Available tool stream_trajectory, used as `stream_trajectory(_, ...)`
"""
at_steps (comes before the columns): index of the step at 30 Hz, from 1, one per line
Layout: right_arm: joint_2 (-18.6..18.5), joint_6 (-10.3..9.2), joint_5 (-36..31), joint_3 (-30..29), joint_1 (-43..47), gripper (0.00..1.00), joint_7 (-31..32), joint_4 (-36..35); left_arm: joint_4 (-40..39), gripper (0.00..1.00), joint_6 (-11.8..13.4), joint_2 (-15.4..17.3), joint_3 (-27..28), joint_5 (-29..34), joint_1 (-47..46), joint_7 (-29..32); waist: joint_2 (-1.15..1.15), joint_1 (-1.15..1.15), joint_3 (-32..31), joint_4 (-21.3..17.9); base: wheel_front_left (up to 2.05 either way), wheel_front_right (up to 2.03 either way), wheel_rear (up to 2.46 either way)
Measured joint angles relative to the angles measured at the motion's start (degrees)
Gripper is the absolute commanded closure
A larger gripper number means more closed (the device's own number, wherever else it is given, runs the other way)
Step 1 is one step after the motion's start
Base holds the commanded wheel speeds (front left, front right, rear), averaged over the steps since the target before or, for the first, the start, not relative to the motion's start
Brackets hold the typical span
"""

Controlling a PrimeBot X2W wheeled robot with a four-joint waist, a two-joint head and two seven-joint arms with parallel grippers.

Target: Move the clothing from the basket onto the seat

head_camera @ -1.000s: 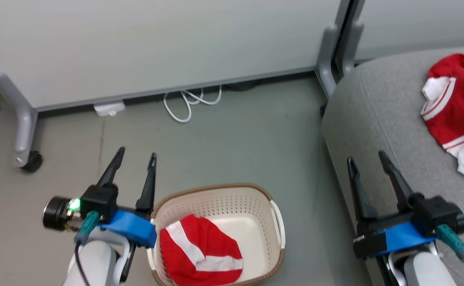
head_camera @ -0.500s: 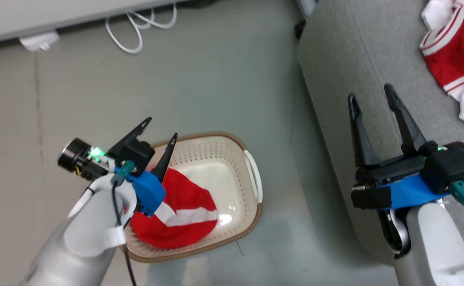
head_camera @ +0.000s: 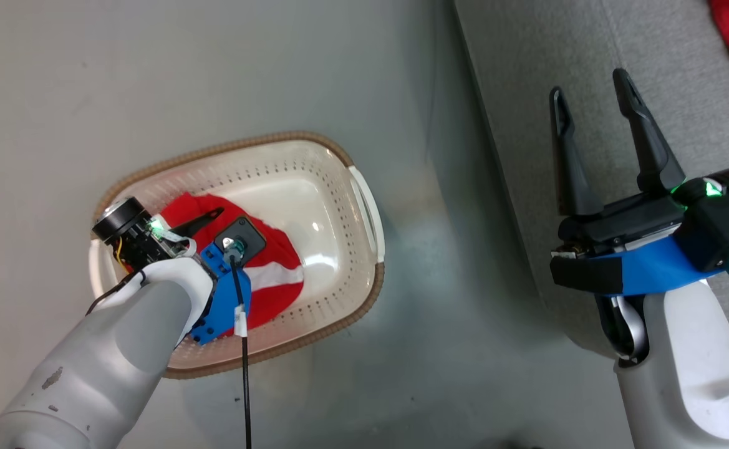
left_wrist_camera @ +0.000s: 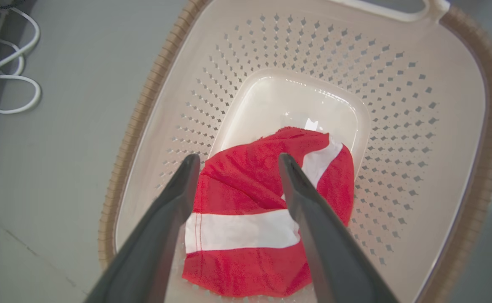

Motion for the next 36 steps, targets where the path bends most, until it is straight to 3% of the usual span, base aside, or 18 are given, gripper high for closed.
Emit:
stream_trajectory(4,0.05,0.0,0.0,0.22,-1.25,0.0,-0.01,-0.9,1.51,0.0,0.0,0.58,-7.22,-3.01,-1.72,4.14,0.0,0.0,3.55,-0.77,0.0,0.0,0.0)
stream_trajectory(9,0.12,0.0,0.03,0.54,-2.85,0.0,0.0,-2.22,1.63,0.0,0.0,1.75,-10.77,-4.82,-3.73,8.2,0.0,0.0,7.64,-1.64,0.0,0.0,0.0)
stream_trajectory(19,0.25,0.0,1.75,1.31,-4.36,0.0,-0.01,-5.99,0.26,0.0,0.0,4.37,-11.33,0.04,-3.9,15.34,0.0,0.0,15.16,-3.34,0.0,0.0,0.0)
stream_trajectory(26,0.25,0.0,3.12,1.43,-4.25,0.0,0.0,-9.11,1.05,0.0,0.0,6.65,-11.35,2.04,-7.02,16.31,0.0,-0.01,19.82,-4.73,0.0,0.0,0.0)
stream_trajectory(34,0.26,0.0,3.44,1.03,-3.99,0.0,0.0,-10.15,3.28,0.0,0.0,6.54,-11.35,4.94,-9.03,16.81,0.0,-0.01,22.41,-5.67,0.0,0.0,0.0)
stream_trajectory(35,0.26,0.0,3.47,0.94,-3.99,0.0,0.0,-10.29,3.56,0.58,0.0,6.46,-11.35,5.37,-9.17,16.9,0.0,-0.01,22.56,-5.71,0.0,0.0,0.0)
stream_trajectory(36,0.25,0.0,3.47,0.89,-3.99,0.0,0.0,-10.37,3.79,1.0,0.0,6.33,-11.35,5.69,-9.33,16.94,0.0,-0.01,22.69,-5.73,0.0,0.0,0.0)
